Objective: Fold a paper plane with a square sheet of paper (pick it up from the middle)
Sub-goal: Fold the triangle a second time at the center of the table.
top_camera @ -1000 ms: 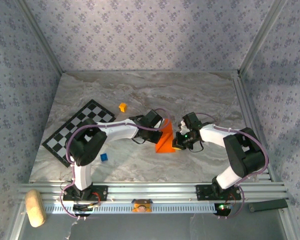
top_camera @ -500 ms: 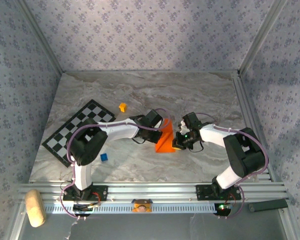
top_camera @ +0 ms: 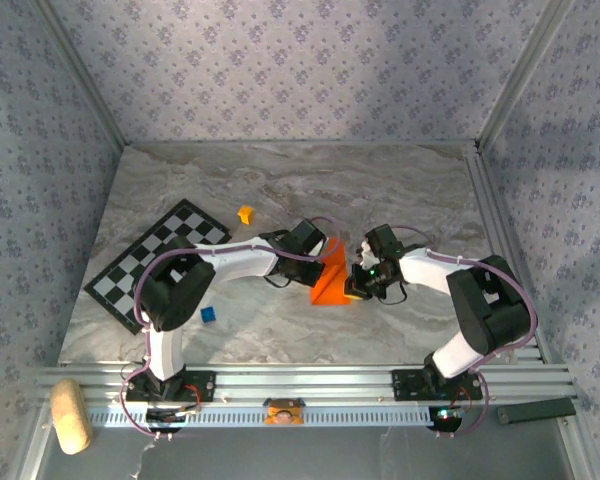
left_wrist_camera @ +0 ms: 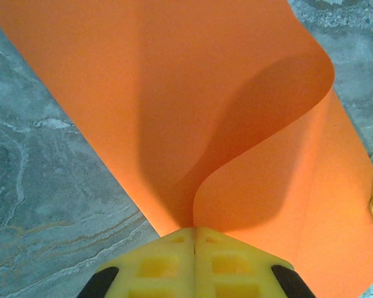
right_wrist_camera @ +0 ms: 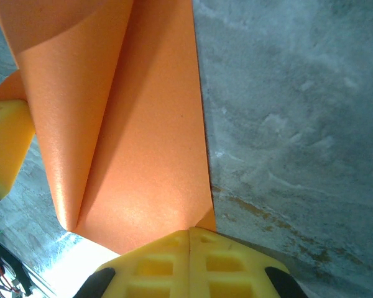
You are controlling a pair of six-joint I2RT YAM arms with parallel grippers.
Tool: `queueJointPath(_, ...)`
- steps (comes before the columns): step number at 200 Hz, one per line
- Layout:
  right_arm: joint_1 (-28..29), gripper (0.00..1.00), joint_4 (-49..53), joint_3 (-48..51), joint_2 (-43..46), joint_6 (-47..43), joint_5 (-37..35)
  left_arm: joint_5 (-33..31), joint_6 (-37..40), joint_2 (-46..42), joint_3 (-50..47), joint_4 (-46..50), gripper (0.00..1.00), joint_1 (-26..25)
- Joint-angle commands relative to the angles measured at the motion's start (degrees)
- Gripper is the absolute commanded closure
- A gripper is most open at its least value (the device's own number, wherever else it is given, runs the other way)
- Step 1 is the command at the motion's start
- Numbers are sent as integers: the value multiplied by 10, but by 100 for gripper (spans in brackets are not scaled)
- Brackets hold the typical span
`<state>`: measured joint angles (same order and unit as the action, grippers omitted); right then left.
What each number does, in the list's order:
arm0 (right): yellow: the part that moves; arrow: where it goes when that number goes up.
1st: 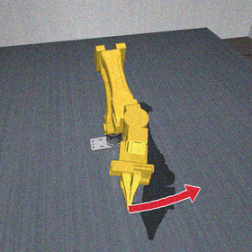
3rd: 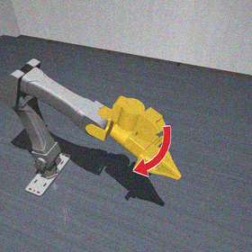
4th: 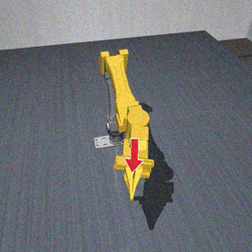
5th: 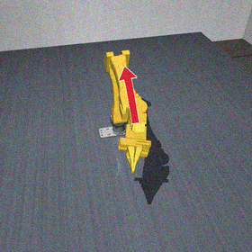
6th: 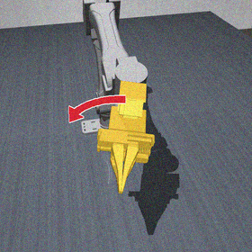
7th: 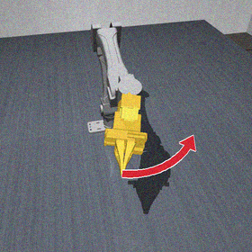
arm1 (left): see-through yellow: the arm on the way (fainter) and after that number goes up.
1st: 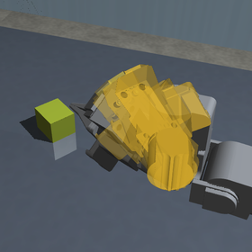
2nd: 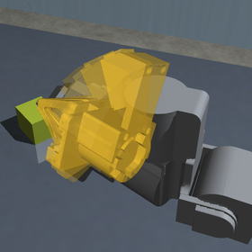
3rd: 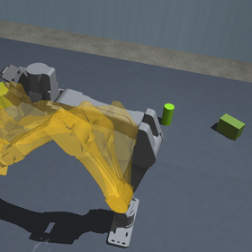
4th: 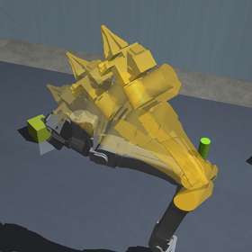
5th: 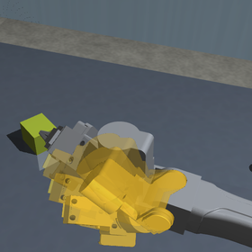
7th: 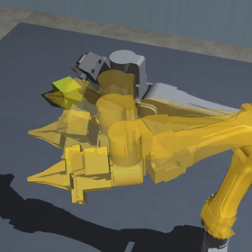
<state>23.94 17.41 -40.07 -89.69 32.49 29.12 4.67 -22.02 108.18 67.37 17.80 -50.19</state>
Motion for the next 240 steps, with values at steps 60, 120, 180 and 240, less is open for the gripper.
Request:
queueJointPath(60,3,99,30,6,-18,-6,-39,7,11,34,6,-3,95,4)
queueJointPath(120,1,99,34,3,-15,-8,-42,3,8,6,-2,-3,95,4)
queueJointPath(180,-2,99,36,3,-15,-8,-42,11,9,-5,4,-8,95,4)
queueJointPath(240,-2,97,28,-1,-1,-8,-26,14,-1,-16,3,-4,95,4)
